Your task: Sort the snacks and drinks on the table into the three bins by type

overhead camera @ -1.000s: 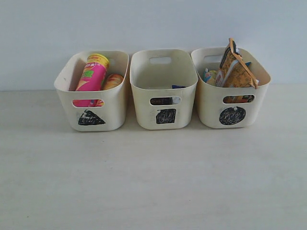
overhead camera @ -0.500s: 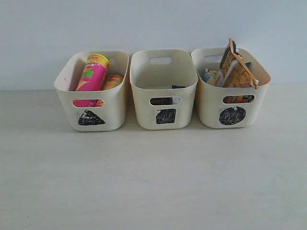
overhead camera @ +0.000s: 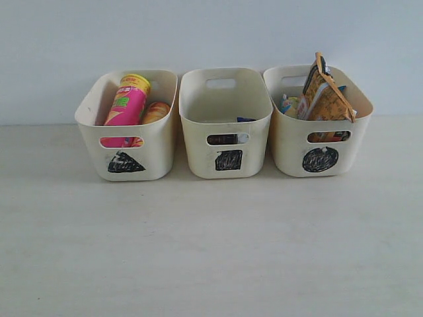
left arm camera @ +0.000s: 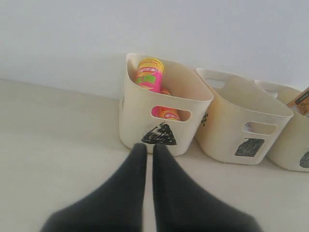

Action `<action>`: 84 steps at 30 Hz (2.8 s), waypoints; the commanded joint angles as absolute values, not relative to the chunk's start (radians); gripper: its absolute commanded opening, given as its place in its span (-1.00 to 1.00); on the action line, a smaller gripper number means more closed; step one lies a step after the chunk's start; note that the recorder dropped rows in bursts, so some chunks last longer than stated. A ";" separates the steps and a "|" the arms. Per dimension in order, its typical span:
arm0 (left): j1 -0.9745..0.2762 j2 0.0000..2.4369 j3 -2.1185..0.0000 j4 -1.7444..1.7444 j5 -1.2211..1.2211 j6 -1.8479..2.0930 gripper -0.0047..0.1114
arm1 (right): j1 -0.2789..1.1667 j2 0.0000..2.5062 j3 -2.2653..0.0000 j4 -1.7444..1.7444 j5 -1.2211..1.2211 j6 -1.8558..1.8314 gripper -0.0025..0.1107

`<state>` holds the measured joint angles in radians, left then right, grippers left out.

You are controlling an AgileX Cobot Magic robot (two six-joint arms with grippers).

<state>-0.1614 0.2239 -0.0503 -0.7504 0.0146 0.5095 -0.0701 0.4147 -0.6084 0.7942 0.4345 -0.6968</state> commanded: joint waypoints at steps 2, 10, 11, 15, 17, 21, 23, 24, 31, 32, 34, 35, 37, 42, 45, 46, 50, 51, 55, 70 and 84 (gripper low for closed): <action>-0.145 0.214 -0.054 -0.427 0.055 0.322 -0.84 | -0.070 0.411 -0.607 0.797 0.437 -0.694 -0.96; 0.008 0.031 -0.059 -0.131 0.356 -0.038 -0.84 | -0.070 0.411 -0.607 0.797 0.437 -0.694 -0.96; 0.014 0.016 -0.059 -0.131 0.375 -0.036 -0.84 | -0.070 0.411 -0.607 0.797 0.437 -0.694 -0.96; 0.037 0.000 -0.010 -0.131 0.393 -0.034 -0.84 | -0.070 0.411 -0.607 0.797 0.437 -0.694 -0.96; 0.037 0.000 0.000 -0.134 0.393 -0.040 -0.84 | -0.070 0.411 -0.607 0.797 0.437 -0.694 -0.96; 0.037 0.000 0.000 -0.134 0.352 -0.038 -0.84 | -0.070 0.411 -0.607 0.797 0.437 -0.694 -0.96; 0.037 0.000 0.000 -0.134 0.331 -0.038 -0.84 | -0.070 0.411 -0.607 0.797 0.437 -0.694 -0.96; 0.037 0.000 0.000 -0.134 0.326 -0.038 -0.84 | -0.070 0.411 -0.607 0.797 0.437 -0.694 -0.96; 0.037 0.000 0.000 -0.134 0.315 -0.038 -0.84 | -0.070 0.411 -0.607 0.797 0.437 -0.694 -0.96; 0.037 0.000 0.000 -0.134 0.315 -0.038 -0.84 | -0.070 0.411 -0.607 0.797 0.437 -0.694 -0.96; 0.037 0.000 0.000 -0.134 0.315 -0.038 -0.84 | -0.070 0.411 -0.607 0.797 0.437 -0.694 -0.96; 0.037 0.000 0.000 -0.134 0.315 -0.038 -0.84 | -0.070 0.411 -0.607 0.797 0.437 -0.694 -0.96; 0.037 0.000 0.000 -0.134 0.315 -0.038 -0.84 | -0.070 0.411 -0.607 0.797 0.437 -0.694 -0.96; 0.037 0.000 0.000 -0.134 0.315 -0.038 -0.84 | -0.070 0.411 -0.607 0.797 0.437 -0.694 -0.96; 0.037 0.000 0.000 -0.134 0.315 -0.038 -0.84 | -0.070 0.411 -0.607 0.797 0.437 -0.694 -0.96; 0.037 0.000 0.000 -0.134 0.315 -0.038 -0.84 | -0.070 0.411 -0.607 0.797 0.437 -0.694 -0.96; 0.037 0.000 0.000 -0.134 0.315 -0.038 -0.84 | -0.070 0.411 -0.607 0.797 0.437 -0.694 -0.96; 0.037 0.000 0.000 -0.134 0.315 -0.038 -0.84 | -0.070 0.411 -0.607 0.797 0.437 -0.694 -0.96; 0.037 0.000 0.000 -0.134 0.315 -0.038 -0.84 | -0.070 0.411 -0.607 0.797 0.437 -0.694 -0.96; 0.037 0.000 0.000 -0.134 0.315 -0.038 -0.84 | -0.071 0.258 -0.463 0.529 0.261 -0.598 -0.96; 0.037 0.000 0.000 -0.134 0.315 -0.038 -0.84 | -0.071 0.094 -0.099 0.488 0.030 -0.448 -0.96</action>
<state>0.0349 0.0039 -0.0037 -0.1355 0.3309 -0.0312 -0.0701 0.0824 -0.1153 0.4974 0.0602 -0.4477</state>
